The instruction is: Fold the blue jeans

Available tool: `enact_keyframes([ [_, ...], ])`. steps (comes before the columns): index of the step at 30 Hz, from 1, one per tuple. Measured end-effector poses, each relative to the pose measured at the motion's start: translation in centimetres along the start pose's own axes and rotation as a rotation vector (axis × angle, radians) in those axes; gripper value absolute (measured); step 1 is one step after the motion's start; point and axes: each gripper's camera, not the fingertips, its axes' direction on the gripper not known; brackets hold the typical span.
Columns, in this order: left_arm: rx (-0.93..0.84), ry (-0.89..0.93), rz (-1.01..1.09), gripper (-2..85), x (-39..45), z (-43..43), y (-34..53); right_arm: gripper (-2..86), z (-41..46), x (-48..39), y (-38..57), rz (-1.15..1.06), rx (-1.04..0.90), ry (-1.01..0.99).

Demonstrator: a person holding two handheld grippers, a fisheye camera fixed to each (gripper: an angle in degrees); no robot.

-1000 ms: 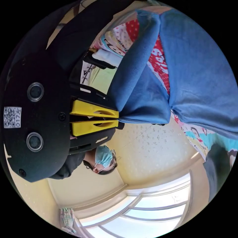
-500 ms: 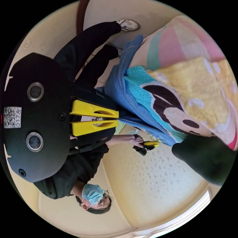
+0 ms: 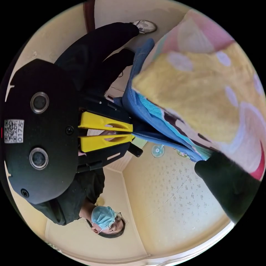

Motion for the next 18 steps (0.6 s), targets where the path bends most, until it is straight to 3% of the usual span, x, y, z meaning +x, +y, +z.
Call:
enact_keyframes([
  [3, -0.022, -0.030, 0.007, -0.8, -0.1, 0.7, 0.1, 6.7, 1.1, 0.2, 0.1, 0.029, 0.002, 0.017],
  [8, -0.039, -0.028, 0.041, -0.6, -0.5, 1.0, 0.6, 3.0, 1.4, -2.7, 1.0, -0.052, 0.034, -0.144],
  [14, -0.052, -0.227, 0.158, 2.3, -1.7, 1.1, 1.6, 4.3, 7.2, -2.4, 2.1, -0.093, -0.195, -0.347],
  [18, -0.152, -0.472, 0.117, 5.1, -4.2, 1.9, 3.9, 7.9, 5.2, 0.1, 4.4, 0.026, -0.084, -0.271],
])
